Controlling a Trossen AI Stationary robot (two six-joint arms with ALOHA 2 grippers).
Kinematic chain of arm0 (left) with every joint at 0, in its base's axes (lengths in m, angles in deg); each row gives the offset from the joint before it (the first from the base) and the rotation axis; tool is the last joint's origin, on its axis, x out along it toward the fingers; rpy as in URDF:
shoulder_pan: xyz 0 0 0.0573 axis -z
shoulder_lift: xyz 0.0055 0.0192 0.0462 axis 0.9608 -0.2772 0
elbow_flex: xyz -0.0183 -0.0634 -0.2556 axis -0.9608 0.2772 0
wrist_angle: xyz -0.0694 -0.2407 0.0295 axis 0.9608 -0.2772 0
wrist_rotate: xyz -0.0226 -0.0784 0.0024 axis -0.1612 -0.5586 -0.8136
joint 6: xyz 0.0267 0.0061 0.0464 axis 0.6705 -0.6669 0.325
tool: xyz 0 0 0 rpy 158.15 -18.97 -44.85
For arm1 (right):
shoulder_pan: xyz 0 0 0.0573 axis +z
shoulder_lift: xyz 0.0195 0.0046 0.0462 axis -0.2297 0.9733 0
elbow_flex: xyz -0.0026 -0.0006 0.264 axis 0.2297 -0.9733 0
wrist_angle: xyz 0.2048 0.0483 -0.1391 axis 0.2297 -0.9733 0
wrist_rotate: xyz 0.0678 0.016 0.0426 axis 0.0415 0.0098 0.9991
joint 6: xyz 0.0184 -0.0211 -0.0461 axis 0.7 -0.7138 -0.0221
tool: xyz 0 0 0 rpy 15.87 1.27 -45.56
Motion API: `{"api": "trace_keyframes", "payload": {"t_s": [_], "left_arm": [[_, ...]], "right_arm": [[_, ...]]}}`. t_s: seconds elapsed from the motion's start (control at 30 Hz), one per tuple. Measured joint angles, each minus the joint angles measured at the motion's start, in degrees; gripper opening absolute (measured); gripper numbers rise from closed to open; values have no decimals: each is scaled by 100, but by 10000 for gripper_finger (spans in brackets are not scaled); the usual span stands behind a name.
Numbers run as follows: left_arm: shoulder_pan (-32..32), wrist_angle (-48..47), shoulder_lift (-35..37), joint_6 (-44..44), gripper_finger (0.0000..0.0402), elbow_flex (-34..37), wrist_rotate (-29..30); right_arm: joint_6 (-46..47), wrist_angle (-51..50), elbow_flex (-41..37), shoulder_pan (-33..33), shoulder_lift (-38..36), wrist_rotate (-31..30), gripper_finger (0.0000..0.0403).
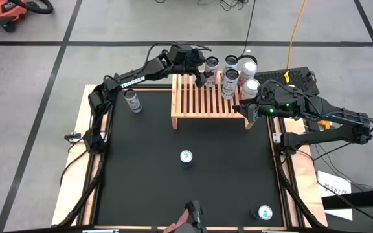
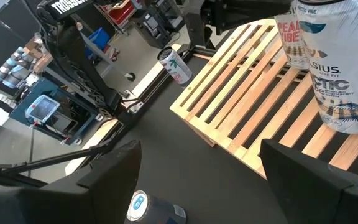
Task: Place canned beverage on shelf
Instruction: Put the bottom white soda can on the shelf, then put the white soda can on the shelf
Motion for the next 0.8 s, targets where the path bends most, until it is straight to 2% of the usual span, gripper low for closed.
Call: {"api": "trace_keyframes", "payload": {"t_s": [0.33, 0.63, 0.8], "left_arm": [[0, -743, 664, 6, 350, -15, 77], [-81, -2960, 1355, 97, 350, 0, 419], [-154, -4054, 1595, 140, 350, 289, 431]], "right_arm": [[-154, 2, 0, 0, 0, -83, 315], [-343, 4, 0, -2, 10, -280, 315], [-642, 26, 0, -2, 111, -275, 315]]}}
